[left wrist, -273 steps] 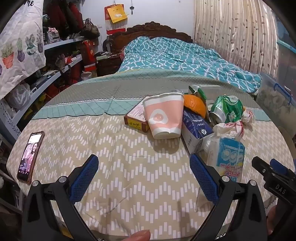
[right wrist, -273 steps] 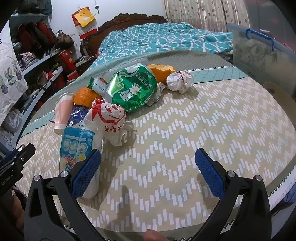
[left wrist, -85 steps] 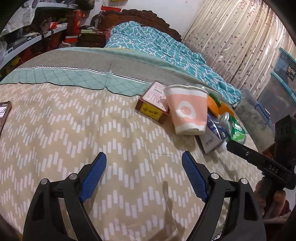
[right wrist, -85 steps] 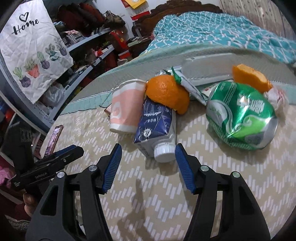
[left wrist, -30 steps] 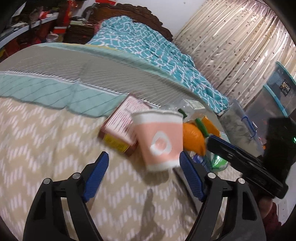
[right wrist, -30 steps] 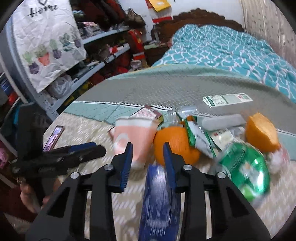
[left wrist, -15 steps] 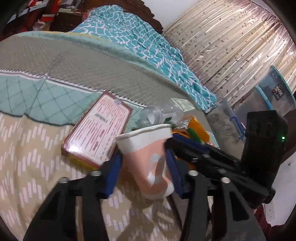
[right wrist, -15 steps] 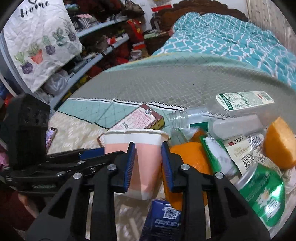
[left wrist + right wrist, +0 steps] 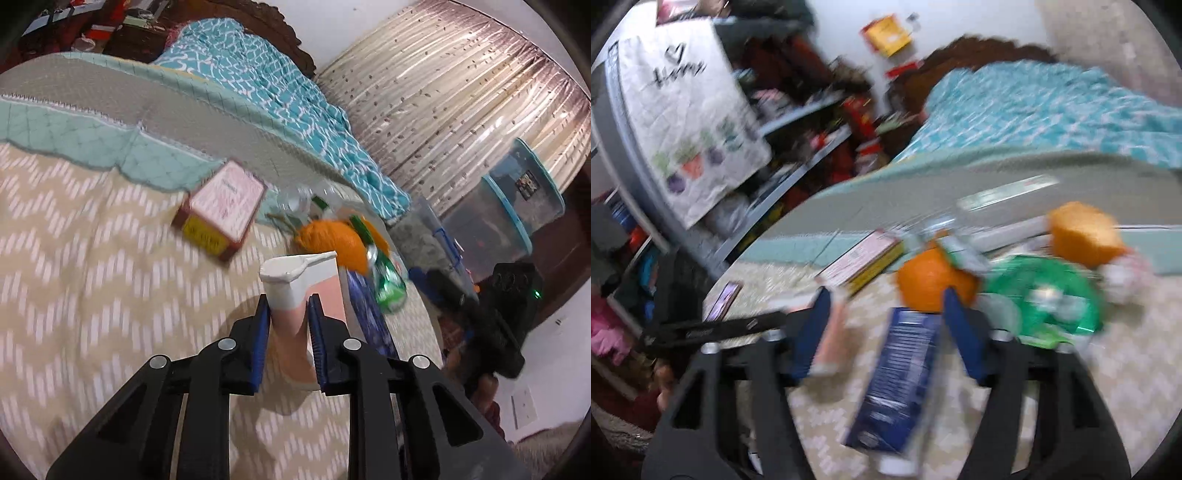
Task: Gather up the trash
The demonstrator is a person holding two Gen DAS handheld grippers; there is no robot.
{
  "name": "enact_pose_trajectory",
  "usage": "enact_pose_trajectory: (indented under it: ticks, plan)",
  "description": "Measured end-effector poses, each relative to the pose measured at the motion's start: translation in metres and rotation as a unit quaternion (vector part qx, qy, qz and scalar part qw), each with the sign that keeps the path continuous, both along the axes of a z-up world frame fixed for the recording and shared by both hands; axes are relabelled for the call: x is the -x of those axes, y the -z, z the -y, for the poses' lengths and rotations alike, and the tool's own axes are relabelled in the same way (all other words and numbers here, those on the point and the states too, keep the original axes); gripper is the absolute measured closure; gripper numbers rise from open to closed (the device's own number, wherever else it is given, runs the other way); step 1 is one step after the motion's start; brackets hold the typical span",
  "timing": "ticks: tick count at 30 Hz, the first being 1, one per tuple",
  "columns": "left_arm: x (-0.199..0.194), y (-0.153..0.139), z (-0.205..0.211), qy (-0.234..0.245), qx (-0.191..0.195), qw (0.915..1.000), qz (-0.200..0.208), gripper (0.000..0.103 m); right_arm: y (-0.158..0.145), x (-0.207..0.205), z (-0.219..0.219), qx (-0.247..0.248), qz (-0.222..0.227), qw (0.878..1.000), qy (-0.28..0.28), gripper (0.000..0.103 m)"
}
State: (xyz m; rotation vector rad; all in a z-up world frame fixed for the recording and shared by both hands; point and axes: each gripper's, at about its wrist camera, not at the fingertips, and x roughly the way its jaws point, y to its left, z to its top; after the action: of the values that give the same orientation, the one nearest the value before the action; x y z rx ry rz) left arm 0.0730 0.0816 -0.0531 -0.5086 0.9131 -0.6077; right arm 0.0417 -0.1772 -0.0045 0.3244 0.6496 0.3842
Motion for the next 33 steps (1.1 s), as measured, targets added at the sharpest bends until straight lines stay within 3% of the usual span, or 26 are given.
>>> enact_pose_trajectory:
  ticks: [6, 10, 13, 20, 26, 29, 33]
  plan:
    - [0.014, 0.006, 0.004, 0.014, -0.014, 0.9997, -0.012, 0.082, 0.014, 0.017, 0.047, 0.006, -0.022, 0.995, 0.094, 0.035]
    - [0.010, 0.005, 0.009, 0.002, -0.026, 0.9994, -0.021, 0.071, 0.030, 0.017, 0.073, -0.018, -0.054, 0.989, 0.136, 0.034]
    - [0.003, 0.007, 0.013, -0.011, -0.038, 0.9988, -0.030, 0.052, 0.039, 0.012, 0.081, -0.026, -0.067, 0.987, 0.141, 0.028]
    - [-0.007, 0.016, 0.018, -0.009, -0.020, 0.9981, -0.057, 0.043, 0.052, -0.009, 0.092, -0.035, -0.080, 0.987, 0.134, 0.020]
    - [-0.008, 0.022, 0.029, 0.000, -0.022, 0.9971, -0.072, 0.043, 0.066, -0.039, 0.113, -0.092, -0.109, 0.981, 0.130, 0.020]
    - [-0.006, 0.023, 0.031, -0.001, -0.035, 0.9973, -0.065, 0.056, 0.073, -0.042, 0.107, -0.112, -0.135, 0.979, 0.100, 0.052]
    - [-0.006, 0.022, 0.028, 0.003, -0.028, 0.9979, -0.058, 0.071, 0.066, -0.013, 0.088, -0.107, -0.148, 0.980, 0.073, 0.051]
